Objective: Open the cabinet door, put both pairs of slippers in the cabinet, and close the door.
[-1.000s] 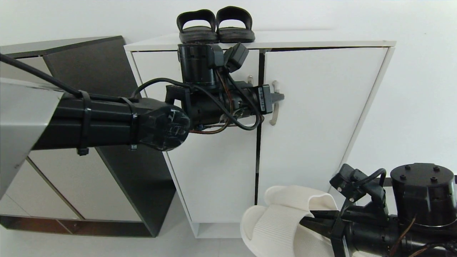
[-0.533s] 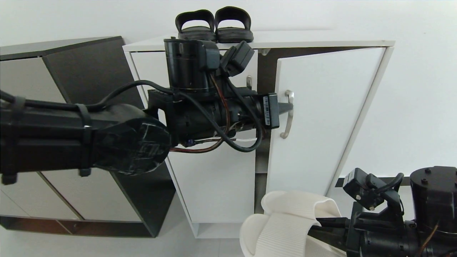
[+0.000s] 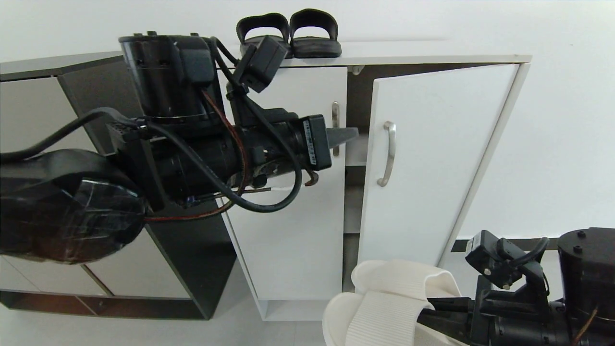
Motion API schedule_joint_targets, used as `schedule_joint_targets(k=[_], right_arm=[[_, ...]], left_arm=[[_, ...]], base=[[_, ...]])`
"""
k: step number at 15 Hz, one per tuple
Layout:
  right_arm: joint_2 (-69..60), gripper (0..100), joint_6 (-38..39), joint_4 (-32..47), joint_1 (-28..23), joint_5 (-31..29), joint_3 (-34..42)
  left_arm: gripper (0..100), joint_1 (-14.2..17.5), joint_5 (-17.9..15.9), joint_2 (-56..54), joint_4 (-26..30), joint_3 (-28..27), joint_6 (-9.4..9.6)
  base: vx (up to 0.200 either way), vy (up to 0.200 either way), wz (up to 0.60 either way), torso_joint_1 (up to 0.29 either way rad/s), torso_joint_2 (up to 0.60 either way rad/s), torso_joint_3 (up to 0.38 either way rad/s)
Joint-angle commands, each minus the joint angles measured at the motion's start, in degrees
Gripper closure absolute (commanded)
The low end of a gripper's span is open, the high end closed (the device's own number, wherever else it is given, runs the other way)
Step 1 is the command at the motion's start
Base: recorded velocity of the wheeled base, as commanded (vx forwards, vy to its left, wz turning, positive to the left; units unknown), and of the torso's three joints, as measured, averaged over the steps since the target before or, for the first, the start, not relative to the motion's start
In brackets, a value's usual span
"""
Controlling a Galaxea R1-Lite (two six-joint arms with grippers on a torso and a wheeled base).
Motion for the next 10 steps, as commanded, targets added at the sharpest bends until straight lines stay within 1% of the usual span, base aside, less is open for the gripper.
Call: schedule_joint_targets(k=[1, 2, 3, 4, 5, 6, 7, 8, 10], right_arm=[[-0.1, 100, 0.0, 0.0, 0.0, -0.1, 0.2], [-0.1, 100, -0.3, 0.0, 0.0, -0.2, 0.8], [-0.1, 100, -1.0, 0.1, 0.0, -0.2, 1.0], [0.1, 100, -2.0, 0.1, 0.1, -0.2, 1.5], [0.1, 100, -2.0, 0.1, 0.1, -0.2, 1.6], [0.1, 100, -2.1, 0.1, 0.2, -0.2, 1.7], [0.1, 100, -2.1, 0.1, 0.4, -0.2, 1.7], [0.1, 100, -2.1, 0.1, 0.5, 0.0, 2.2], [0.1, 100, -2.1, 0.1, 1.5, -0.1, 3.0]], left_arm=[[100, 1.9, -0.1, 3.4, -3.7, -2.0, -0.38], [100, 2.2, 0.0, 5.1, -5.0, -3.3, -0.47], [100, 2.4, 0.0, 6.6, -4.8, -5.1, -0.56], [100, 2.6, 0.2, 10.2, -4.7, -9.2, -0.65], [100, 2.6, 0.3, 11.5, -4.6, -11.0, -0.82], [100, 2.6, 0.3, 13.5, -2.7, -14.4, -1.00], [100, 2.5, 0.3, 14.0, -1.1, -15.8, -1.00], [100, 2.5, 0.1, 15.2, 1.8, -18.8, -1.00], [100, 2.1, 0.2, 16.4, 2.4, -20.9, -1.00]], base=[[0.000, 0.000, 0.00, 0.000, 0.00, 0.000], [0.000, 0.000, 0.00, 0.000, 0.00, 0.000], [0.000, 0.000, 0.00, 0.000, 0.00, 0.000], [0.000, 0.000, 0.00, 0.000, 0.00, 0.000], [0.000, 0.000, 0.00, 0.000, 0.00, 0.000], [0.000, 0.000, 0.00, 0.000, 0.00, 0.000], [0.000, 0.000, 0.00, 0.000, 0.00, 0.000], [0.000, 0.000, 0.00, 0.000, 0.00, 0.000], [0.000, 0.000, 0.00, 0.000, 0.00, 0.000]])
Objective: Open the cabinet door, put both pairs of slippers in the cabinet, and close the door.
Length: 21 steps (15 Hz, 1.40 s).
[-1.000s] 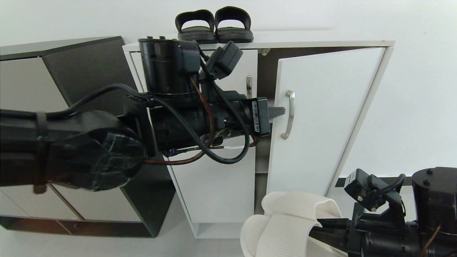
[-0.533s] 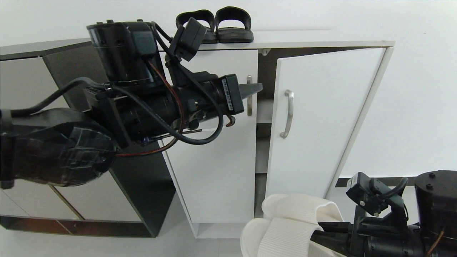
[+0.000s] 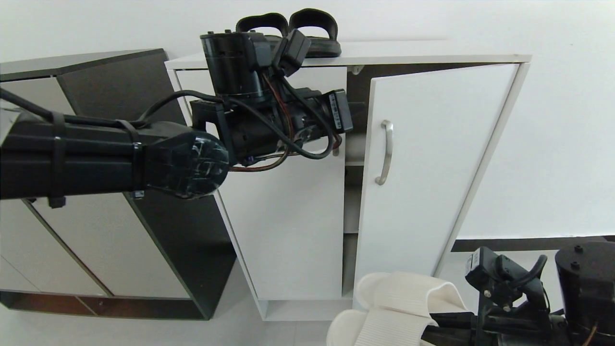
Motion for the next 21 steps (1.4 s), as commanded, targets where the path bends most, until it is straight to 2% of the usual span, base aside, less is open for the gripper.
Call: schedule_joint_targets(k=[1, 5, 6, 8, 10, 13, 14, 15, 16, 17, 19, 20, 21], right_arm=[[0.1, 100, 0.0, 0.0, 0.6, 0.0, 0.5], [0.5, 100, 0.0, 0.0, 1.4, 0.0, 1.1], [0.5, 100, 0.0, 0.0, 1.6, 0.0, 1.5], [0.1, 100, -1.1, -0.2, 3.4, -0.1, 3.0], [-0.9, 100, -3.0, -0.2, 4.5, 0.0, 4.5], [-1.0, 100, -3.0, -0.4, 4.4, -0.3, 3.5], [-0.2, 100, -2.7, -0.4, 3.1, -0.8, 1.7], [1.5, 100, -1.8, -0.4, 1.3, -2.7, -0.2], [3.0, 100, 0.9, -0.4, 0.6, -6.6, -3.0], [5.1, 100, 4.6, -0.4, 0.4, -12.6, -5.9], [9.8, 100, 8.3, -0.4, 0.5, -27.6, -11.5], [11.6, 100, 8.4, -0.4, 0.5, -32.0, -13.2], [13.3, 100, 8.6, -0.4, 0.4, -33.4, -14.0]], left_arm=[[100, -0.3, 0.0, 2.5, 0.1, -1.8, -0.03], [100, -2.3, 0.1, 2.0, 0.9, -1.1, -0.39], [100, -3.6, 0.3, 0.9, 0.6, 0.4, -0.74], [100, -7.0, 0.3, -0.6, 0.3, 3.3, -0.30], [100, -9.4, 0.3, -0.6, -1.9, 4.3, -0.30], [100, -9.0, 0.7, -0.8, -2.9, 5.0, -0.12], [100, -7.8, 2.6, -1.6, -4.2, 5.6, 0.32], [100, -6.1, 6.1, -2.4, -4.8, 6.9, 2.34], [100, -4.0, 11.2, -3.9, -5.1, 9.7, 5.94], [100, -1.7, 15.4, -7.4, -5.8, 14.3, 7.96], [100, 0.9, 20.9, -20.0, -5.1, 27.3, 8.76], [100, 2.6, 25.4, -26.8, -2.6, 33.7, 9.46], [100, 5.3, 30.4, -33.0, -0.3, 39.0, 10.78]], base=[[0.000, 0.000, 0.00, 0.000, 0.00, 0.000], [-0.050, 0.000, 0.00, 0.003, 0.00, 0.002], [-0.200, 0.000, 0.00, 0.002, 0.00, 0.002], [-0.200, 0.000, 0.00, 0.007, 0.00, 0.000], [-0.200, 0.000, 0.00, -0.002, 0.00, 0.005], [-0.067, 0.000, 0.00, -0.001, 0.00, 0.001], [0.000, 0.000, 0.00, 0.000, 0.00, 0.000], [0.000, 0.000, 0.00, 0.000, 0.00, 0.000], [0.000, 0.000, 0.00, 0.000, 0.00, 0.000], [0.000, 0.000, 0.00, 0.000, 0.00, 0.000], [0.000, 0.000, 0.00, 0.000, 0.00, 0.000], [0.000, 0.000, 0.00, 0.000, 0.00, 0.000], [0.000, 0.000, 0.00, 0.000, 0.00, 0.000]])
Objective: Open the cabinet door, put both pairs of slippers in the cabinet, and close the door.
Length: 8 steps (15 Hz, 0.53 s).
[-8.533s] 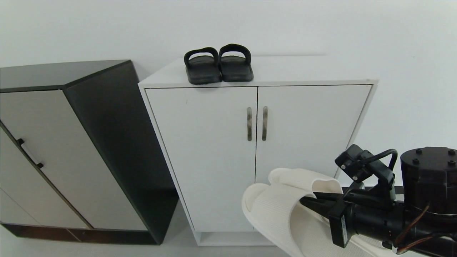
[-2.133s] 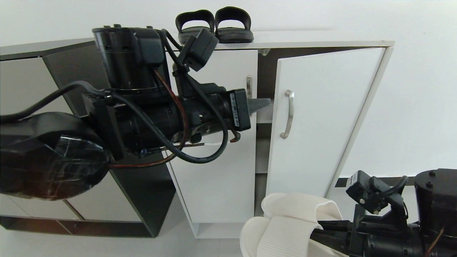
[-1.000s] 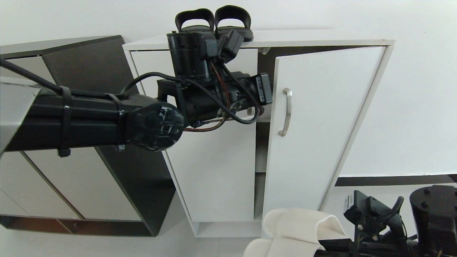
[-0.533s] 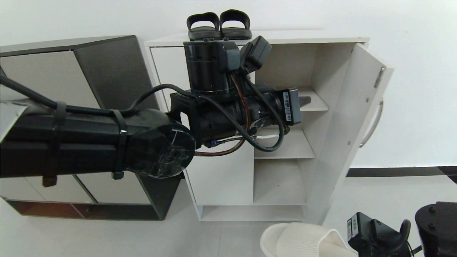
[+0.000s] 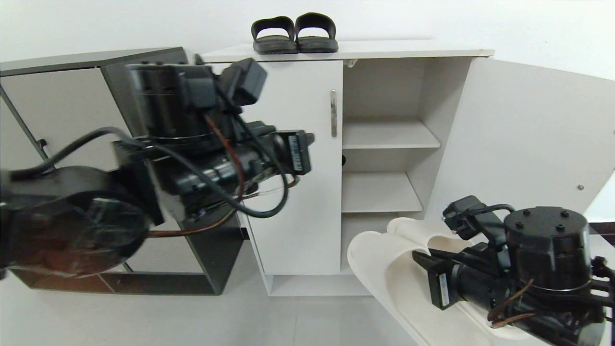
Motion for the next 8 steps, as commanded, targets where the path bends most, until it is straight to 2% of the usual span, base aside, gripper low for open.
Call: schedule_joint_targets(k=[1, 2, 3, 4, 5, 7, 8], right_arm=[[5.9, 100, 1.4, 0.0, -0.1, -2.8, -3.2], [6.2, 100, 1.8, 0.0, -0.1, -3.3, -3.4], [6.5, 100, 1.9, 0.0, -1.3, -3.8, -3.6], [6.6, 100, 1.9, 0.0, -1.7, -3.7, -3.6], [6.9, 100, 1.9, 0.0, -1.8, -3.8, -3.6], [6.9, 100, 1.9, -0.2, -1.7, -3.8, -3.6], [7.5, 100, 1.9, -0.5, -1.8, -3.8, -3.6]], left_arm=[[100, 9.7, 10.9, -24.8, 5.4, 20.0, 3.02], [100, 12.1, 10.9, -29.1, 6.2, 23.5, 3.37], [100, 17.8, 11.2, -41.9, 8.9, 32.9, 6.18], [100, 22.8, 12.9, -51.2, 11.4, 38.5, 8.38], [100, 28.1, 14.6, -59.2, 14.2, 42.4, 8.64], [100, 36.9, 14.6, -72.8, 21.5, 48.0, 8.73], [100, 39.6, 14.1, -79.2, 26.0, 50.4, 9.17]], base=[[0.000, 0.000, 0.00, 0.000, 0.00, 0.000], [0.000, 0.000, 0.00, 0.000, 0.00, 0.000], [0.000, 0.000, 0.00, 0.000, 0.00, 0.000], [0.000, 0.000, 0.00, 0.000, 0.00, 0.000], [0.000, 0.000, 0.00, 0.000, 0.00, 0.000], [0.000, 0.000, 0.00, 0.000, 0.00, 0.000], [0.000, 0.000, 0.00, 0.000, 0.00, 0.000]])
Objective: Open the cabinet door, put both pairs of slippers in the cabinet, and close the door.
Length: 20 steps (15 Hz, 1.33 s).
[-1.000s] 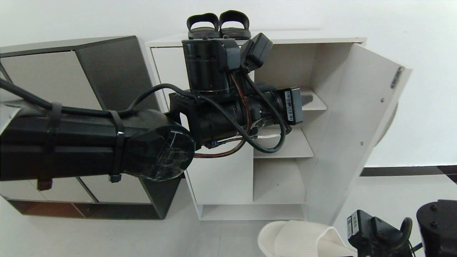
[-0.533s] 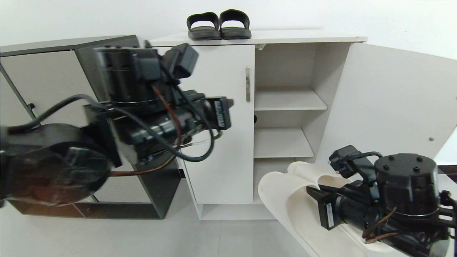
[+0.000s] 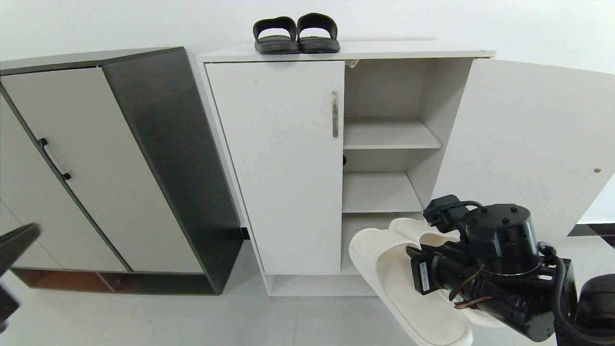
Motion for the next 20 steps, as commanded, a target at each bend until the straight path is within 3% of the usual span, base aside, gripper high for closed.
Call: schedule_joint_targets(k=[1, 2, 4, 5, 8, 9, 10, 11, 12, 13, 14, 20], right_arm=[[1.3, 100, 0.0, -0.3, 0.0, 0.0, 0.1], [2.2, 100, 0.0, -2.3, 0.0, -0.1, 0.4], [2.7, 100, 0.0, -3.9, 0.0, -0.2, 0.8], [2.8, 100, -0.1, -4.2, 0.0, -0.3, 1.1], [3.5, 100, -0.1, -4.9, 0.3, -0.2, 1.6], [3.7, 100, -0.1, -5.7, 0.5, -0.2, 1.7], [4.7, 100, -0.2, -6.8, 0.8, -0.2, 2.0], [5.6, 100, -0.3, -8.4, 1.1, -0.2, 2.0], [6.5, 100, -0.3, -10.1, 1.1, -0.3, 2.2], [7.3, 100, -0.4, -12.1, 1.1, -0.3, 2.2], [8.0, 100, -0.4, -13.3, 1.2, -0.4, 2.2], [12.8, 100, 0.3, -14.0, 1.7, -3.7, -3.2]], left_arm=[[100, 15.0, 1.7, -29.1, 12.2, 14.1, 2.58], [100, 14.6, -2.4, -36.5, 17.0, 17.1, 3.81], [100, 11.0, -5.9, -39.7, 16.8, 20.2, 2.93], [100, 11.0, -10.3, -40.5, 16.2, 22.7, 3.45], [100, 11.0, -22.6, -40.4, 12.5, 24.1, 2.05], [100, 11.0, -24.8, -40.4, 12.5, 24.1, 2.14], [100, 11.0, -25.0, -40.4, 12.6, 24.0, 2.66], [100, 11.0, -24.4, -40.4, 12.6, 24.1, 4.86], [100, 11.0, -20.9, -40.4, 14.0, 24.2, 6.00], [100, 11.0, -19.3, -40.4, 15.0, 24.2, 5.39], [100, 11.0, -19.9, -40.4, 14.6, 24.2, 4.33], [100, 11.0, -19.8, -40.4, 14.6, 24.2, 3.72]], base=[[0.000, 0.000, 0.00, 0.000, 0.00, 0.000], [0.000, 0.000, 0.00, 0.000, 0.00, 0.000], [0.000, 0.000, 0.00, 0.000, 0.00, 0.000], [0.000, 0.000, 0.00, 0.000, 0.00, 0.000], [0.000, 0.000, 0.00, 0.000, 0.00, 0.000], [0.000, 0.000, 0.00, 0.000, 0.00, 0.000], [0.000, 0.000, 0.00, 0.000, 0.00, 0.000], [0.000, 0.000, 0.00, 0.000, 0.00, 0.000], [0.000, 0.000, 0.00, 0.000, 0.00, 0.000], [0.000, 0.000, 0.00, 0.000, 0.00, 0.000], [0.000, 0.000, 0.00, 0.000, 0.00, 0.000], [0.000, 0.000, 0.00, 0.000, 0.00, 0.000]])
